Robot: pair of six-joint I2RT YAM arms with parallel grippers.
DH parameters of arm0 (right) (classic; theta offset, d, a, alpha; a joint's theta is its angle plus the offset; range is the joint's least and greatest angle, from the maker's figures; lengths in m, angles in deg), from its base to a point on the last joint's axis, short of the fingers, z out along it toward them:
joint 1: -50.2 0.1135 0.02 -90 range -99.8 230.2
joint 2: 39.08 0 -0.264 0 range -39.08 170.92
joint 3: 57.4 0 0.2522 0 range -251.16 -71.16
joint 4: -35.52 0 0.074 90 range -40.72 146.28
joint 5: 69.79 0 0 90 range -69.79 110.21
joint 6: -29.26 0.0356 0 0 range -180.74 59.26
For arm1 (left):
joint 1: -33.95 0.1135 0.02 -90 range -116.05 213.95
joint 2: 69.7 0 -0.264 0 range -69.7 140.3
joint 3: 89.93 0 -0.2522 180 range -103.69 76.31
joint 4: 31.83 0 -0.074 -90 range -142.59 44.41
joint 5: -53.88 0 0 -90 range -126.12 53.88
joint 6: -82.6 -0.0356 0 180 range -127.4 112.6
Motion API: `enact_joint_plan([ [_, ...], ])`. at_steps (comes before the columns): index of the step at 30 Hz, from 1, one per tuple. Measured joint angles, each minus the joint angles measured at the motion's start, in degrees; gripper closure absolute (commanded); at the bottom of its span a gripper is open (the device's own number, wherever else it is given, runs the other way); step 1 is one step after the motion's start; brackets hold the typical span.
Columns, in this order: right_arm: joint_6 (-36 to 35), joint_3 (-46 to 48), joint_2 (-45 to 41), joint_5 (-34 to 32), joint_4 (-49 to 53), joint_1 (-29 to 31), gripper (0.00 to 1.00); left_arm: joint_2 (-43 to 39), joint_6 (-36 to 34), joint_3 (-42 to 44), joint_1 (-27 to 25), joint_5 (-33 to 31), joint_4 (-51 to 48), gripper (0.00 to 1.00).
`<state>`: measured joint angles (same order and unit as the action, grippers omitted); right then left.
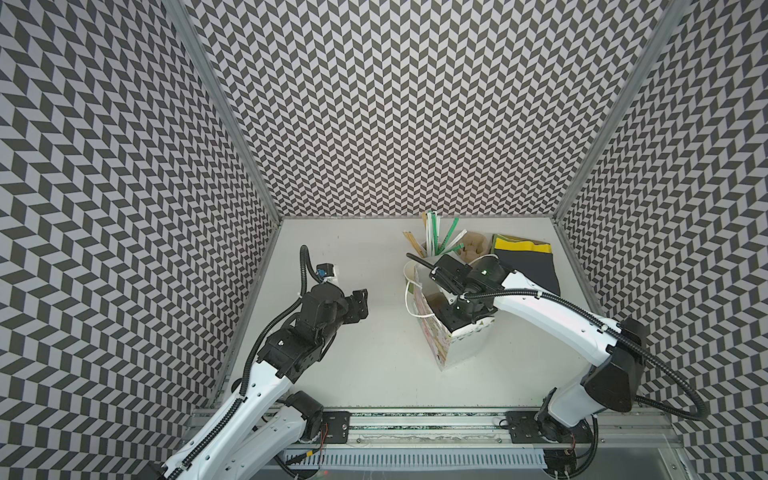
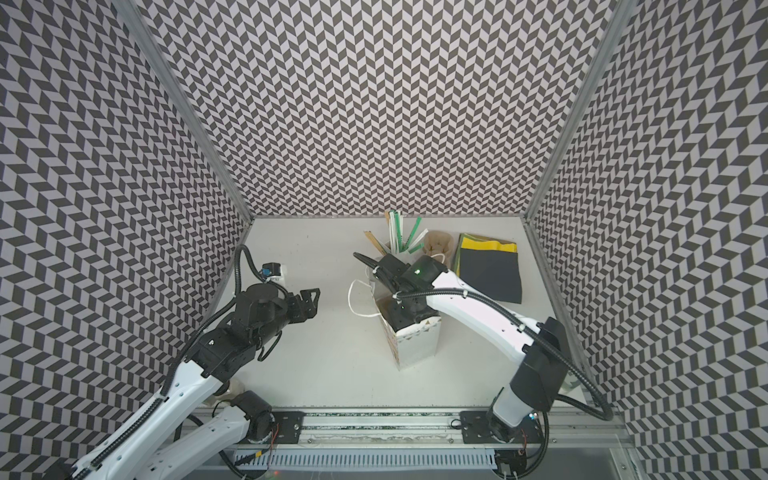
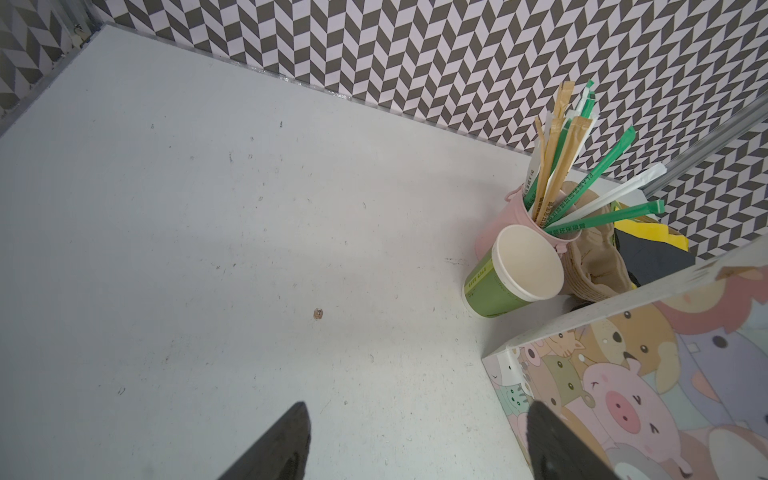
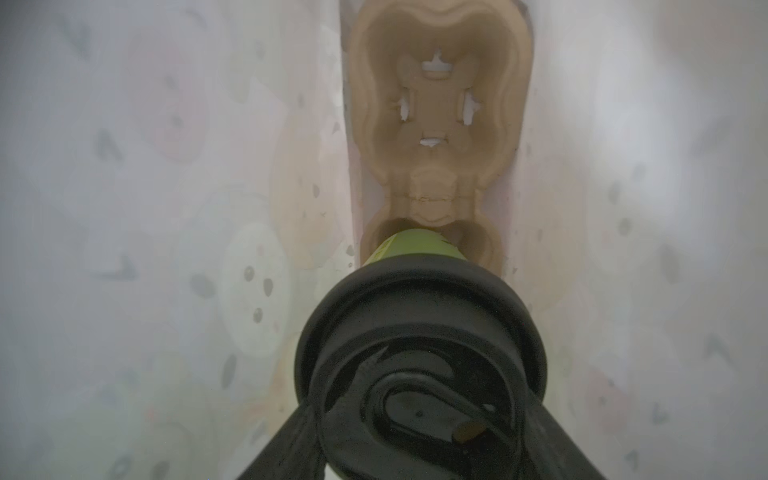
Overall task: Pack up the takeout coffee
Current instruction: 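Push the coffee cup down into the carrier slot with the right gripper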
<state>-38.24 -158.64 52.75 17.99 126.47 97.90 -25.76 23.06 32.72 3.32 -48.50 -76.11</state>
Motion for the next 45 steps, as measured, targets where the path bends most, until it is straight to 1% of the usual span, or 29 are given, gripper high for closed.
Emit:
enact_joint_plan([
  [4, 0.0, 0.0, 0.0, 0.4, 0.0, -1.7, 1.00, -0.1, 0.0, 0.0, -0.2, 0.0, 0.0, 0.18],
  [7, 0.0, 0.1, 0.0, 0.5, -0.1, -1.8, 1.00, -0.1, 0.0, 0.0, -0.5, -0.1, 0.0, 0.18],
  [32, 0.0, 2.7, -0.3, -1.1, -2.1, -0.1, 1.00, -0.1, 0.0, 0.0, -0.9, -0.4, 0.0, 0.18],
  [45, 0.0, 3.7, 1.3, -2.6, -3.6, 0.2, 1.00, -0.1, 0.0, 0.0, -1.3, -0.9, 0.0, 0.18],
])
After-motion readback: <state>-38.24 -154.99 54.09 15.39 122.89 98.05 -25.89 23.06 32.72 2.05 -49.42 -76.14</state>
